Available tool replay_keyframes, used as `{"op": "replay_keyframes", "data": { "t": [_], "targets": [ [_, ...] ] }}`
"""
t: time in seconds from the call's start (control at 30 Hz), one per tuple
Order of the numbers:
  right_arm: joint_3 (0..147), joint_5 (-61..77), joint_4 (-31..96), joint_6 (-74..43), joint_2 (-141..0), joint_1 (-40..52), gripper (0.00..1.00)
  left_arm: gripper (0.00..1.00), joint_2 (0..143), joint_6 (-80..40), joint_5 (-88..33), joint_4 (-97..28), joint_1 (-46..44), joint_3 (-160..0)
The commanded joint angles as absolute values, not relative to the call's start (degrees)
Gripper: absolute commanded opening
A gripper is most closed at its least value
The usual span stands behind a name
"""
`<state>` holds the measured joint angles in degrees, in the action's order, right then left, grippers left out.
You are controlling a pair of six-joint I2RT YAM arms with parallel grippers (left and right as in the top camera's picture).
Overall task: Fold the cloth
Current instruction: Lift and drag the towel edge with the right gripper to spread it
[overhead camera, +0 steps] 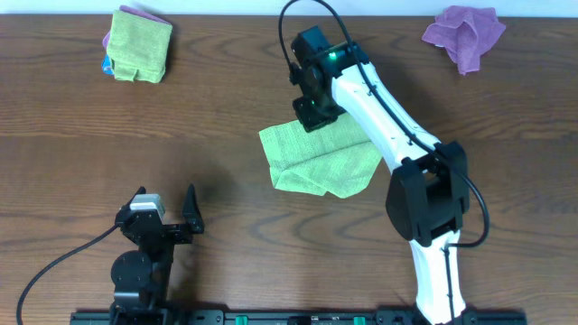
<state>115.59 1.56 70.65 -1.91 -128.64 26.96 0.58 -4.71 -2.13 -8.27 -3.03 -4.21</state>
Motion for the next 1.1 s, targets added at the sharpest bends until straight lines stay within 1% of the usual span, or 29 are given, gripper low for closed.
{"op": "replay_keyframes", "data": {
  "t": [0.0,0.2,0.37,0.47,0.73,0.87,0.97,1.07],
  "targets": [
    [114.2,1.8,71.9,0.3,-126.1,25.8,0.02,0.95,0.3,-5.2,-1.5,-8.7,-3.1,-2.3],
    [114.2,-1.5,77.3,3.5,-121.3,25.4,0.02,0.95,0.3,-5.2,-1.5,-8.7,-3.1,-2.3],
    [113.6,-1.5,78.4,4.4,-117.5,24.1,0.02,0.95,0.3,-5.2,-1.5,-8.7,-3.1,-2.3],
    [109.4,-1.5,77.2,4.8,-114.5,22.9,0.02,0.95,0.3,-5.2,-1.5,-8.7,-3.1,-2.3],
    [88.2,-1.5,64.9,4.8,-101.2,20.0,0.02,0.95,0.3,-5.2,-1.5,-8.7,-3.1,-2.3],
    [82.4,2.7,56.8,4.8,-102.3,20.2,0.02,0.95,0.3,-5.2,-1.5,-8.7,-3.1,-2.3],
    [81.0,5.1,50.3,4.8,-104.6,21.0,0.02,0.95,0.3,-5.2,-1.5,-8.7,-3.1,-2.3],
    [81.0,5.2,46.5,4.8,-107.2,21.8,0.02,0.95,0.3,-5.2,-1.5,-8.7,-3.1,-2.3]
  ]
}}
